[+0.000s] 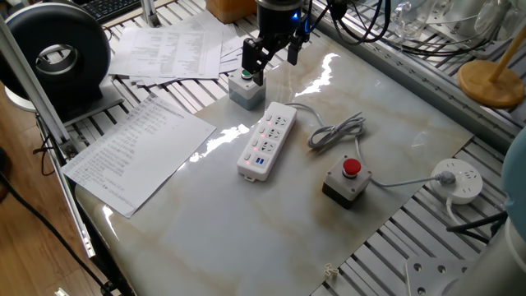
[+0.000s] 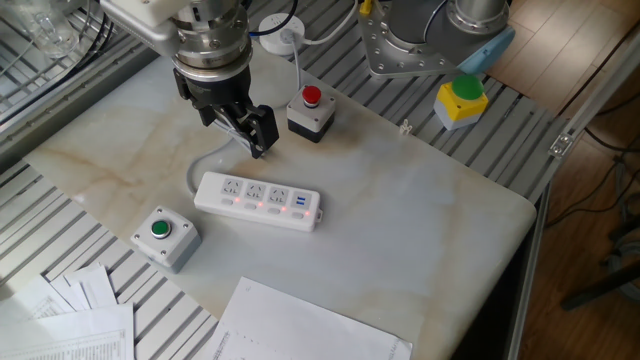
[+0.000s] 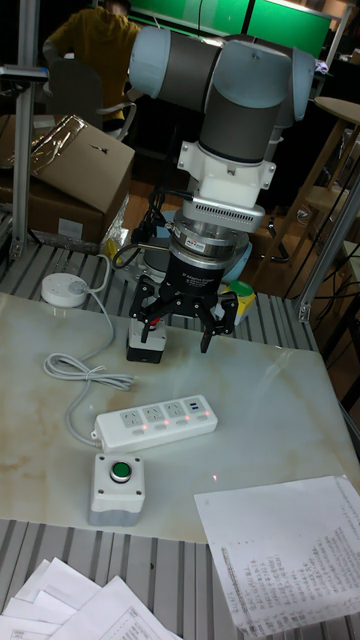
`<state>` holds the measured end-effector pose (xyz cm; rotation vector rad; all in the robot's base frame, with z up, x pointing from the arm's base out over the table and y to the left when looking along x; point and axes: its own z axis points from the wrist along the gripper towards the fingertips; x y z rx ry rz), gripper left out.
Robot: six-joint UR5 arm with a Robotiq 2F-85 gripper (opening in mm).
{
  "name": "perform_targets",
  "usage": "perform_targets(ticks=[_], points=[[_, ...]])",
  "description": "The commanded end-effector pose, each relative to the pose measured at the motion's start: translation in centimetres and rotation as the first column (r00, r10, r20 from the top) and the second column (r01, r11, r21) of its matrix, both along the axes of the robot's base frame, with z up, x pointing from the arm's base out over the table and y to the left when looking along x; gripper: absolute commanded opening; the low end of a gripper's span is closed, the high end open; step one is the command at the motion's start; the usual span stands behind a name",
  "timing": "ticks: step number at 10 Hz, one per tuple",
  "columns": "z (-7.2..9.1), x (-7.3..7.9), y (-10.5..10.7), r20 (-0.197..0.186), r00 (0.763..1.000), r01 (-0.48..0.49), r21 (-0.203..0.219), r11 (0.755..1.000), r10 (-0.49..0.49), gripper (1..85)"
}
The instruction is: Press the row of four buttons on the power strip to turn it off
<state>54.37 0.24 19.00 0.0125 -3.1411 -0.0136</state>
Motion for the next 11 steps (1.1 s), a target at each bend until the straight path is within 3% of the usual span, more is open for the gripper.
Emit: perform_targets(ticks=[1, 2, 9, 11], points=[[0.0, 0.0, 0.2, 0.000, 1.000, 0.000, 0.000, 1.000, 0.000, 84.0], [0.3, 2.9, -3.3, 0.081, 0.973, -0.200, -0.162, 0.966, 0.215, 1.0], [0.4, 3.1, -3.7, 0.079, 0.967, -0.222, -0.187, 0.957, 0.240, 1.0], [0.1, 2.3, -4.0, 0.065, 0.964, -0.243, -0.185, 0.952, 0.259, 1.0]])
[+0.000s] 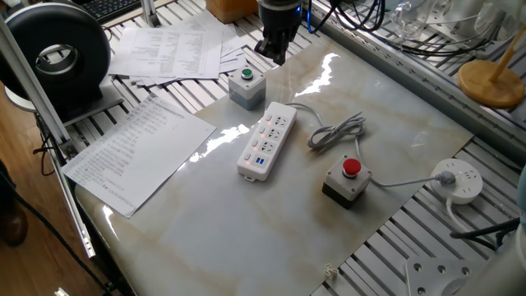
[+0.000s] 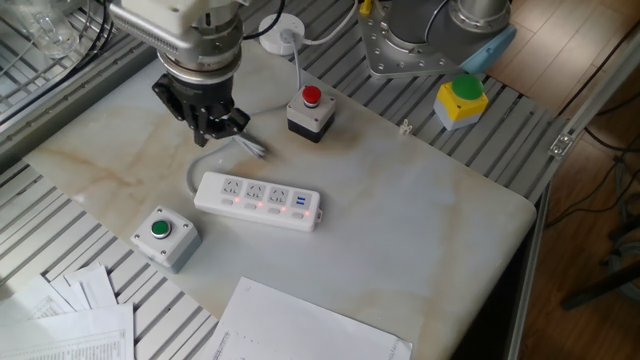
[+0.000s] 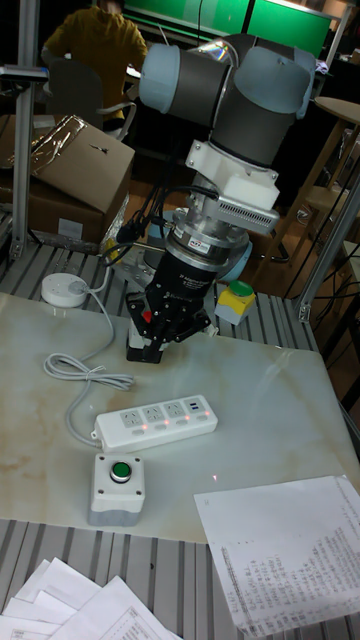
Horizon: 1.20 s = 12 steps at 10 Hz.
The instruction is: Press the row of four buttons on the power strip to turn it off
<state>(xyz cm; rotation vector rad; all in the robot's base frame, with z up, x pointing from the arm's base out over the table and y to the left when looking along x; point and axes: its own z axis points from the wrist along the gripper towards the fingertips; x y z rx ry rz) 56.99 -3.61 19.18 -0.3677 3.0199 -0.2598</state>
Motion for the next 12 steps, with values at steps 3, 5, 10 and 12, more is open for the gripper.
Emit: perform_targets(ticks=[3, 5, 10, 12], points=[[-1.4, 1.1, -0.4, 0.032, 0.964, -0.263, -0.023, 0.965, 0.263, 1.0], [-3.8, 1.9, 1.4, 0.077, 0.926, -0.373, 0.027, 0.928, 0.370, 1.0], [-4.0, 2.0, 0.6, 0.030, 0.873, -0.486, -0.020, 0.874, 0.487, 1.0], [-4.1, 1.7, 0.9, 0.020, 0.860, -0.510, -0.008, 0.860, 0.510, 1.0]])
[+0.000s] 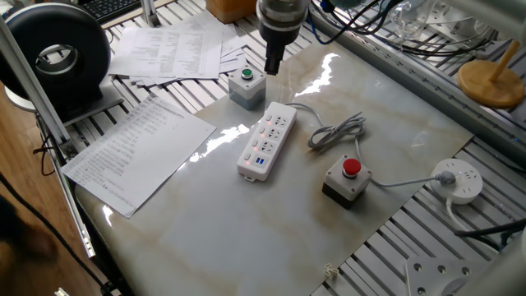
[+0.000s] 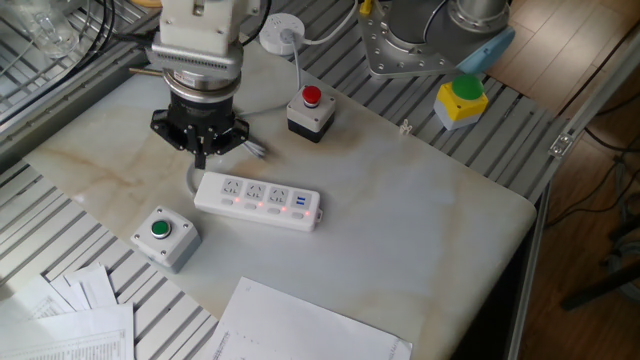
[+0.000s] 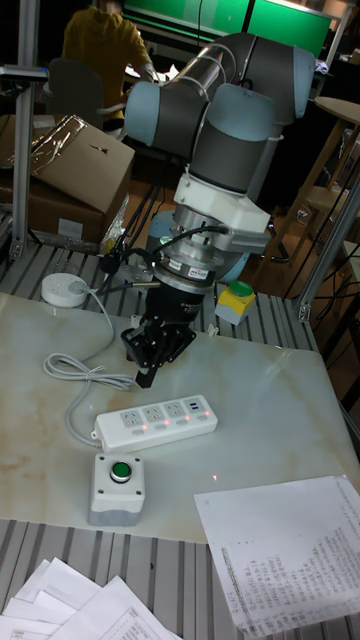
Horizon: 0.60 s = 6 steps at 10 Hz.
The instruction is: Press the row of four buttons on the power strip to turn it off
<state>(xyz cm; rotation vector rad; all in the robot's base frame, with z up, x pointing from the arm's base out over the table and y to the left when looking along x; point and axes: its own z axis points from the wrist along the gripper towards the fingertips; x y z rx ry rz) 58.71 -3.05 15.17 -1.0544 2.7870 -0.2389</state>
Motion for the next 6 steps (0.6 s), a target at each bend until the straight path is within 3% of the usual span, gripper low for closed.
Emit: perform_targets(ticks=[1, 2, 3, 4, 5, 6], points=[[-0.4, -1.5, 0.8, -0.065, 0.995, -0.080, 0.025, 0.996, 0.081, 1.0], [-0.6, -3.1, 0.8, -0.127, 0.989, -0.073, 0.028, 0.997, 0.076, 1.0], [-0.5, -3.7, -0.4, -0.153, 0.985, -0.081, -0.017, 0.997, 0.078, 1.0], [-0.2, -3.2, -2.0, -0.146, 0.985, -0.109, -0.081, 0.991, 0.096, 1.0], [-0.1, -2.5, -2.6, -0.115, 0.991, -0.082, -0.104, 0.991, 0.070, 1.0], [0.0, -2.4, -2.9, -0.111, 0.991, -0.081, -0.117, 0.990, 0.068, 1.0]])
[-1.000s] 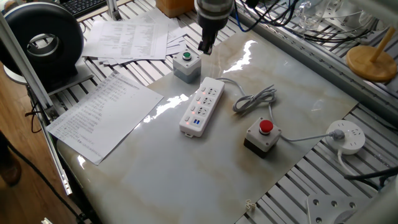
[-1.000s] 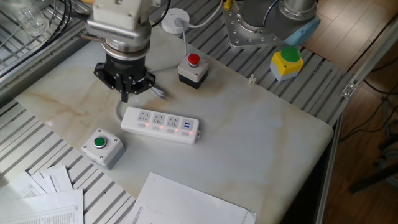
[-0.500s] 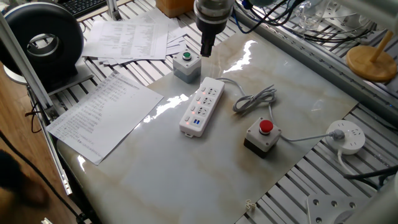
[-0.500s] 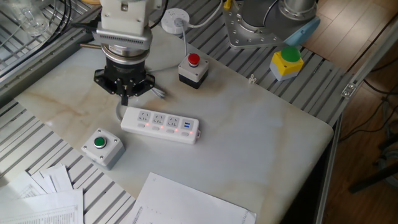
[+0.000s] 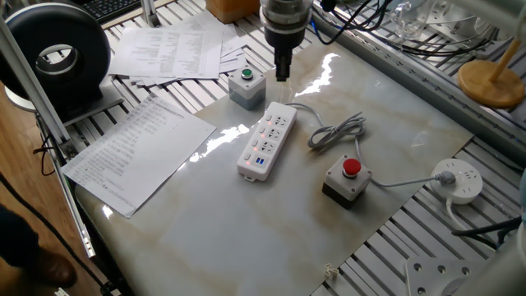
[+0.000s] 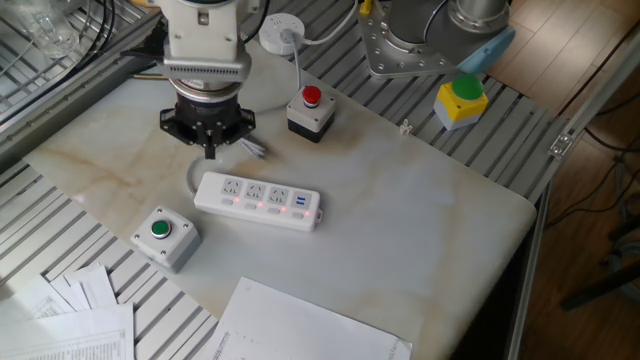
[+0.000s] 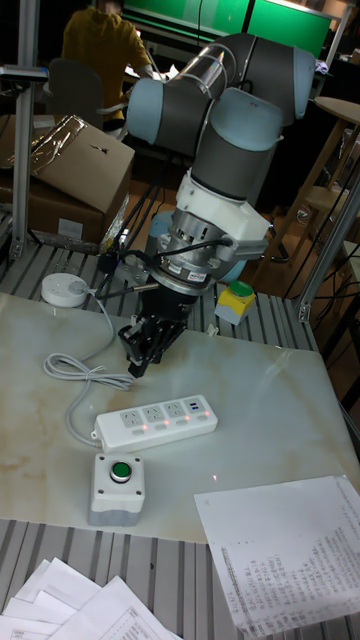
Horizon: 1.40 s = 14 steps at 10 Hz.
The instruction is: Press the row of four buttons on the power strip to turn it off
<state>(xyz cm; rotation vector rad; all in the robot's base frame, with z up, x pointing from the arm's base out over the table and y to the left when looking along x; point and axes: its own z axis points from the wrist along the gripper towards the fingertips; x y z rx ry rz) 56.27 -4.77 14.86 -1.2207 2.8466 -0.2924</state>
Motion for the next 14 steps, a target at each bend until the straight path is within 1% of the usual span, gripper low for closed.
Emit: perform_targets(ticks=[1, 2, 3, 4, 5, 7, 9, 10, 11, 12, 14], points=[[0.3, -0.3, -1.1, -0.012, 1.000, 0.008, -0.039, 0.999, -0.009, 1.0], [0.2, -0.5, -1.1, -0.019, 1.000, -0.003, -0.039, 0.999, 0.002, 1.0], [-0.5, 0.1, 0.0, -0.020, 1.000, -0.011, -0.015, 1.000, 0.010, 1.0], [-1.6, 0.7, 1.2, -0.020, 1.000, -0.012, -0.006, 1.000, 0.012, 1.0], [-2.5, 1.1, 1.8, -0.021, 1.000, -0.017, -0.016, 1.000, 0.016, 1.0], [-3.9, 1.7, 1.6, -0.034, 0.999, -0.037, -0.049, 0.998, 0.035, 1.0], [-5.7, 2.0, 2.1, -0.056, 0.997, -0.053, -0.045, 0.998, 0.051, 1.0], [-6.9, 2.0, 2.6, -0.055, 0.998, -0.042, -0.040, 0.998, 0.040, 1.0], [-8.0, 2.2, 2.9, -0.044, 0.999, -0.029, -0.048, 0.998, 0.026, 1.0], [-8.6, 2.2, 2.8, -0.040, 0.999, -0.029, -0.064, 0.998, 0.027, 1.0], [-9.8, 2.1, 2.5, -0.023, 0.999, -0.035, -0.069, 0.997, 0.034, 1.0]])
